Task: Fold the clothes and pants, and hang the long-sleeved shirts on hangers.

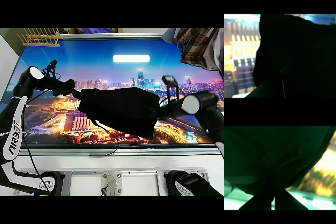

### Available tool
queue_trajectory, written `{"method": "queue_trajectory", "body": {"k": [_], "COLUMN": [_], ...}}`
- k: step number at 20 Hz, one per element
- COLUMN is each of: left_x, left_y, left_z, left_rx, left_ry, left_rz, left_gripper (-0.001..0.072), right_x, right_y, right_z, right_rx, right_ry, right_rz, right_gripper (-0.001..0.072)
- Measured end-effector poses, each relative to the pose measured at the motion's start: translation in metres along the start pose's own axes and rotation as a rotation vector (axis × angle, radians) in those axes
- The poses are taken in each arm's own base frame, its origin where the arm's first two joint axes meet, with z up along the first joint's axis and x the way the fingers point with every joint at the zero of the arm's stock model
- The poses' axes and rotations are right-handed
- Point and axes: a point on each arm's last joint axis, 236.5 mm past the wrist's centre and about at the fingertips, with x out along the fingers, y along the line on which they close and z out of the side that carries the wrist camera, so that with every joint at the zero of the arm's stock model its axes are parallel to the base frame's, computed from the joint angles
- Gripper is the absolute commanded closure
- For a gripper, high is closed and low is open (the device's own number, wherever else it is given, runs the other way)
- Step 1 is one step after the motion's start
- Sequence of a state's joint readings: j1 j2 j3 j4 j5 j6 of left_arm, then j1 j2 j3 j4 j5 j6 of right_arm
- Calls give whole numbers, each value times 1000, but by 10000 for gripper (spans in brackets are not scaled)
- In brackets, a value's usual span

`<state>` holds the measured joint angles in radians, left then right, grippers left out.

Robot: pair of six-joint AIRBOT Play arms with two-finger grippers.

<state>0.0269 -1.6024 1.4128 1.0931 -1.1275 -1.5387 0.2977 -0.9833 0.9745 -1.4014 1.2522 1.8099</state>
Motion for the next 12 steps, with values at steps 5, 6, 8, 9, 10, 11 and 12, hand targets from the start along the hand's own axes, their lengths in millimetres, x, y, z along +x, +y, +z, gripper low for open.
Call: {"method": "queue_trajectory", "body": {"k": [5,6,8,9,10,11,12], "left_x": [22,25,28,28,27,26,24], "left_y": [24,26,30,31,32,33,32], "left_z": [-44,-52,-64,-68,-71,-73,-75], "left_rx": [-30,-33,-31,-24,-15,-5,-2], "left_ry": [128,150,190,206,216,226,241], "left_rz": [42,45,49,51,55,58,56], "left_gripper": [691,691,691,691,623,275,67], "right_x": [36,40,44,45,45,44,43], "right_y": [5,5,6,7,10,13,21], "right_z": [-72,-80,-92,-96,-101,-105,-105], "right_rx": [21,25,30,35,42,48,54], "right_ry": [180,204,246,263,282,298,300], "right_rz": [20,19,23,29,38,54,89], "right_gripper": [697,696,681,508,114,0,0]}}
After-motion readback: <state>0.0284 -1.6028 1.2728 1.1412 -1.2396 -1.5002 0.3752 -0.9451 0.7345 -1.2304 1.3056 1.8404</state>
